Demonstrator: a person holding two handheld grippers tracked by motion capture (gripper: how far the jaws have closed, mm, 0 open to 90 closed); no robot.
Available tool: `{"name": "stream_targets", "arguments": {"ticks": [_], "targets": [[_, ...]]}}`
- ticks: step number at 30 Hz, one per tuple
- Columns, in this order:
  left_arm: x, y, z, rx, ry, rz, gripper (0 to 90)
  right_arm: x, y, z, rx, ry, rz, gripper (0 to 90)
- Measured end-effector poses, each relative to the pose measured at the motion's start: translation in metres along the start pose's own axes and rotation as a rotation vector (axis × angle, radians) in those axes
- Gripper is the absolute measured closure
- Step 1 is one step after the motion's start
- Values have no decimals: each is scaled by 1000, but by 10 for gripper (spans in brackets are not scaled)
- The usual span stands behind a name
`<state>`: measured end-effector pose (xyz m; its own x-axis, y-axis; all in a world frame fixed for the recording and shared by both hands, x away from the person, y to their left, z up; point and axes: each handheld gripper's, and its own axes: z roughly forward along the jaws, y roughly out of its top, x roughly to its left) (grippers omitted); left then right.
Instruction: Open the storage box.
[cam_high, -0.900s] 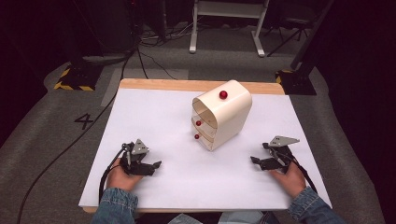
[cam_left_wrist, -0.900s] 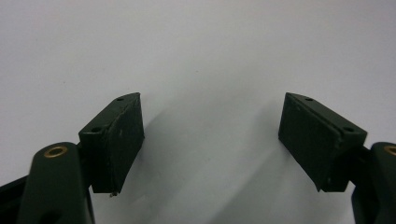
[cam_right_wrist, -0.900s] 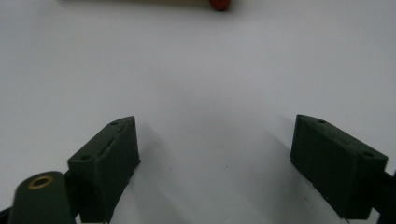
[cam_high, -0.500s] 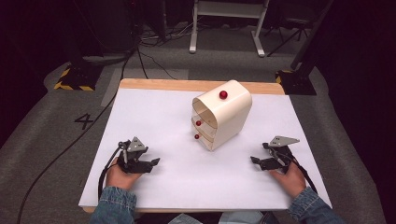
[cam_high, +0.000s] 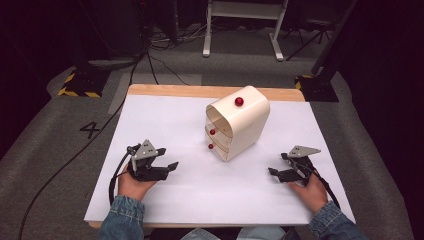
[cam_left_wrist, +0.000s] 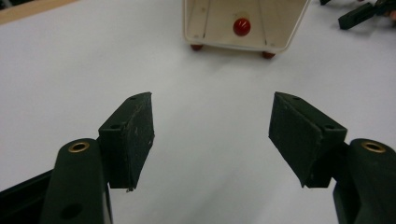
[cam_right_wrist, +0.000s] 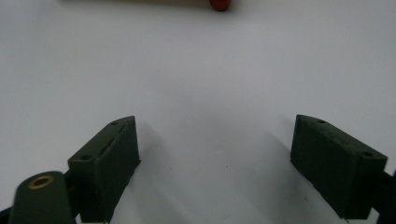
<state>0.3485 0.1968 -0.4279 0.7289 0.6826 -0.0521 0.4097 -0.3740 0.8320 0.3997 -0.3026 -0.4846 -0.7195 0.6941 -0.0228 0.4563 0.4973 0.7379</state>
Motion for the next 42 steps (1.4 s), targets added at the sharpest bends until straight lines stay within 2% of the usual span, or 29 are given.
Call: {"name": "stream_targets", "arguments": {"ticks": [5,8,12,15,17,18,19,21,22,23,27,28,31,32,33,36,37,42], "targets": [[-10,12,6,-15,18,51,308,0,0,0,0,1,1,156],[-12,17,10,-24,5,54,310,0,0,0,0,1,1,155],[-16,25,23,-60,-23,61,305,0,0,0,1,0,0,156],[-19,28,33,-63,14,96,316,0,0,0,1,0,0,156],[-20,29,37,-69,12,96,329,0,0,0,1,0,0,155],[-19,30,43,-90,-24,72,335,0,0,0,0,0,0,156],[-19,30,43,-90,-24,72,338,0,0,0,0,0,0,156],[-17,32,54,-115,-69,32,348,0,0,0,1,0,0,155],[-17,32,54,-115,-69,32,351,0,0,0,1,0,0,156],[-17,32,61,-120,-92,24,358,0,0,0,1,0,0,156],[-18,31,72,-123,-114,27,376,0,0,0,1,0,0,156],[-18,30,80,-132,-129,16,391,0,0,0,1,0,0,156],[-17,31,86,-138,-137,3,417,0,0,0,1,-1,-1,155],[-16,31,89,-143,-150,-19,433,0,0,0,1,0,0,155],[-15,31,95,-154,-175,-58,449,0,0,0,1,-1,-1,155],[-14,31,100,-154,-175,-64,485,0,0,0,2,-1,-1,155],[-13,31,106,-141,-186,-71,492,0,0,0,2,-2,-2,156],[-12,30,117,-108,-180,-64,494,0,0,0,1,-1,-1,155]]}}
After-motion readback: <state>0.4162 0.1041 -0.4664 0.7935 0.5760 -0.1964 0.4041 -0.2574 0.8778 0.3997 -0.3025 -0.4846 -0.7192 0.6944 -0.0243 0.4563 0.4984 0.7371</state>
